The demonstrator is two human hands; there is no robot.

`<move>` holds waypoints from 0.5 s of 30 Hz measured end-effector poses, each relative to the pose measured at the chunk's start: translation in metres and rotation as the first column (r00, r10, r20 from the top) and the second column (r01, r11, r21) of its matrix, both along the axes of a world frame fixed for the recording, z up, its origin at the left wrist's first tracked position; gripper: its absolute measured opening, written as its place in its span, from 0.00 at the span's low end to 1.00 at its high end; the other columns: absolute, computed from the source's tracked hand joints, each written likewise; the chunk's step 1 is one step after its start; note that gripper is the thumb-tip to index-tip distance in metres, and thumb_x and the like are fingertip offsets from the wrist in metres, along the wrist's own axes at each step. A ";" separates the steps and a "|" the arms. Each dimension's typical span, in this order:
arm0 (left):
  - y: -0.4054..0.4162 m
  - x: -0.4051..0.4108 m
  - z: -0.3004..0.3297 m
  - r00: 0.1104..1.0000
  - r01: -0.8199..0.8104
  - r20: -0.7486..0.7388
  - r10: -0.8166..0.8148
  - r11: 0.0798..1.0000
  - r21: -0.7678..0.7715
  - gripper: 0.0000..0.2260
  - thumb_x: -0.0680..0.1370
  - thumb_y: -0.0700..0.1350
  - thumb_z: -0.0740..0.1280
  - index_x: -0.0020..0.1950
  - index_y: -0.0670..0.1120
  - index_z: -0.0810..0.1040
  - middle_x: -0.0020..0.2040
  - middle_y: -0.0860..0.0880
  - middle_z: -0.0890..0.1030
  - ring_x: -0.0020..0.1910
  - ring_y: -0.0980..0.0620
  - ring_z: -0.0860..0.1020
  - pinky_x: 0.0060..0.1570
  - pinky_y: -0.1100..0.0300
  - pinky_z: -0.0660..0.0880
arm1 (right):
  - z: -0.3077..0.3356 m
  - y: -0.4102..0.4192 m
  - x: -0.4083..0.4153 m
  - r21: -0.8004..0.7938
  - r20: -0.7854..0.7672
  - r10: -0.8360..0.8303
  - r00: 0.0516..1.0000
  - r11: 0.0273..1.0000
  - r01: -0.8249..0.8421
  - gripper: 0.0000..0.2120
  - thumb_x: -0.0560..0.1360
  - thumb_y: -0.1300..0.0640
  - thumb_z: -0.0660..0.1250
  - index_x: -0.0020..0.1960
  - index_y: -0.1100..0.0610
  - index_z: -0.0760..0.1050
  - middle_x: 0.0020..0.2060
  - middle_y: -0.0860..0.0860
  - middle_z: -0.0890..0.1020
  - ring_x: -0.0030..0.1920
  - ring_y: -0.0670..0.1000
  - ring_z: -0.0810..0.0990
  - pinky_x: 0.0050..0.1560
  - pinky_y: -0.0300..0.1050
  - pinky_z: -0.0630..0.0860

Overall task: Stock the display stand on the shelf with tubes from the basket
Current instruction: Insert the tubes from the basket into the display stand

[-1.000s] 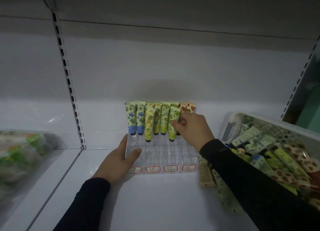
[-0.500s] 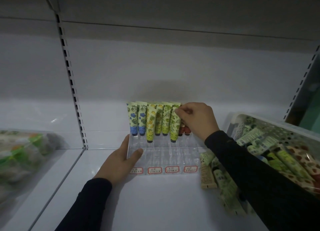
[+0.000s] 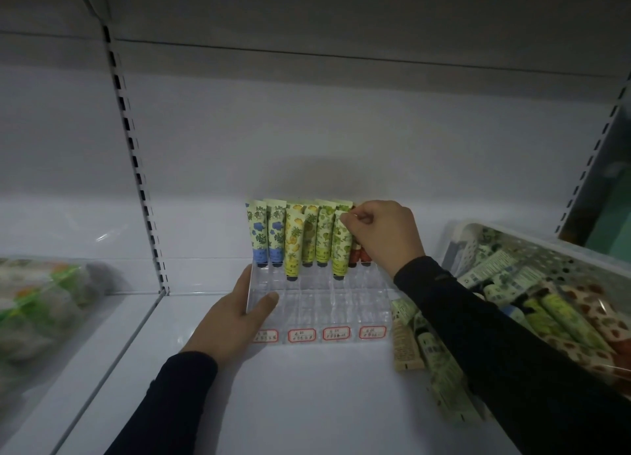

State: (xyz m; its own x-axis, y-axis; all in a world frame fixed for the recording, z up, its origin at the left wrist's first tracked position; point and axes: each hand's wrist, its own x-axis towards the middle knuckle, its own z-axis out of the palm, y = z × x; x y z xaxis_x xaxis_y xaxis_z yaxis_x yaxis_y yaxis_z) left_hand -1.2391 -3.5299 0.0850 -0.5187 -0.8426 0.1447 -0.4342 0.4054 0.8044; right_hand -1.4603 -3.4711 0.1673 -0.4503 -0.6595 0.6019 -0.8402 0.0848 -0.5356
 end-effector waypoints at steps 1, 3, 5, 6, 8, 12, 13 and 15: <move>-0.001 0.000 0.000 1.000 0.002 -0.001 -0.002 1.000 -0.001 0.27 0.82 0.55 0.59 0.78 0.60 0.53 0.56 0.58 0.70 0.53 0.58 0.69 0.52 0.64 0.62 | 0.000 0.000 0.000 0.007 -0.008 -0.007 1.000 1.000 0.007 0.11 0.76 0.49 0.68 0.47 0.57 0.84 0.40 0.49 0.84 0.40 0.45 0.79 0.37 0.30 0.66; -0.002 0.000 -0.002 1.000 0.004 0.003 -0.004 1.000 -0.003 0.27 0.82 0.56 0.59 0.78 0.59 0.53 0.56 0.58 0.71 0.53 0.57 0.70 0.52 0.64 0.62 | 0.000 0.000 0.000 0.014 -0.005 -0.010 1.000 1.000 0.010 0.12 0.76 0.49 0.68 0.47 0.57 0.84 0.40 0.49 0.84 0.41 0.45 0.79 0.38 0.31 0.66; -0.003 -0.001 -0.002 1.000 0.002 0.007 -0.002 1.000 -0.003 0.27 0.82 0.56 0.59 0.78 0.59 0.52 0.56 0.58 0.71 0.52 0.57 0.70 0.52 0.64 0.63 | 0.001 0.000 0.000 0.015 0.001 -0.006 1.000 1.000 0.006 0.12 0.76 0.49 0.68 0.47 0.57 0.84 0.40 0.49 0.84 0.40 0.44 0.78 0.38 0.31 0.66; -0.003 -0.001 -0.003 1.000 -0.002 0.006 0.002 1.000 -0.005 0.27 0.82 0.56 0.59 0.78 0.60 0.52 0.56 0.58 0.71 0.52 0.57 0.71 0.52 0.64 0.63 | 0.001 0.000 0.000 0.018 -0.001 -0.003 1.000 1.000 0.003 0.12 0.76 0.49 0.68 0.46 0.57 0.84 0.40 0.49 0.84 0.40 0.44 0.78 0.40 0.32 0.66; -0.005 -0.001 -0.004 1.000 -0.005 0.004 0.005 1.000 -0.008 0.27 0.81 0.57 0.59 0.79 0.60 0.52 0.57 0.58 0.71 0.53 0.57 0.70 0.53 0.63 0.63 | 0.001 0.001 0.000 0.029 -0.006 0.005 1.000 1.000 -0.005 0.14 0.76 0.49 0.67 0.42 0.58 0.83 0.37 0.50 0.83 0.37 0.46 0.78 0.40 0.35 0.67; -0.005 -0.001 -0.005 1.000 -0.007 -0.008 0.006 1.000 -0.018 0.27 0.81 0.56 0.60 0.78 0.60 0.54 0.57 0.59 0.70 0.54 0.58 0.70 0.53 0.63 0.63 | 0.004 0.006 0.000 0.035 0.007 -0.013 1.000 0.999 0.013 0.23 0.78 0.45 0.63 0.34 0.62 0.79 0.30 0.54 0.81 0.33 0.51 0.78 0.34 0.35 0.69; -0.005 0.000 -0.006 1.000 -0.006 -0.014 0.006 1.000 -0.021 0.27 0.81 0.56 0.60 0.78 0.60 0.54 0.58 0.60 0.70 0.54 0.58 0.70 0.54 0.63 0.63 | 0.007 0.008 0.000 0.026 0.015 -0.019 1.000 0.999 0.019 0.25 0.78 0.44 0.62 0.34 0.62 0.79 0.29 0.53 0.81 0.33 0.50 0.79 0.35 0.34 0.70; -0.005 0.000 -0.006 1.000 -0.006 -0.015 0.006 1.000 -0.030 0.26 0.81 0.56 0.60 0.78 0.61 0.54 0.58 0.60 0.69 0.55 0.59 0.69 0.54 0.62 0.63 | 0.012 0.017 -0.002 0.014 0.019 -0.031 0.999 0.999 0.030 0.26 0.79 0.43 0.60 0.35 0.62 0.79 0.30 0.53 0.82 0.34 0.50 0.79 0.37 0.37 0.71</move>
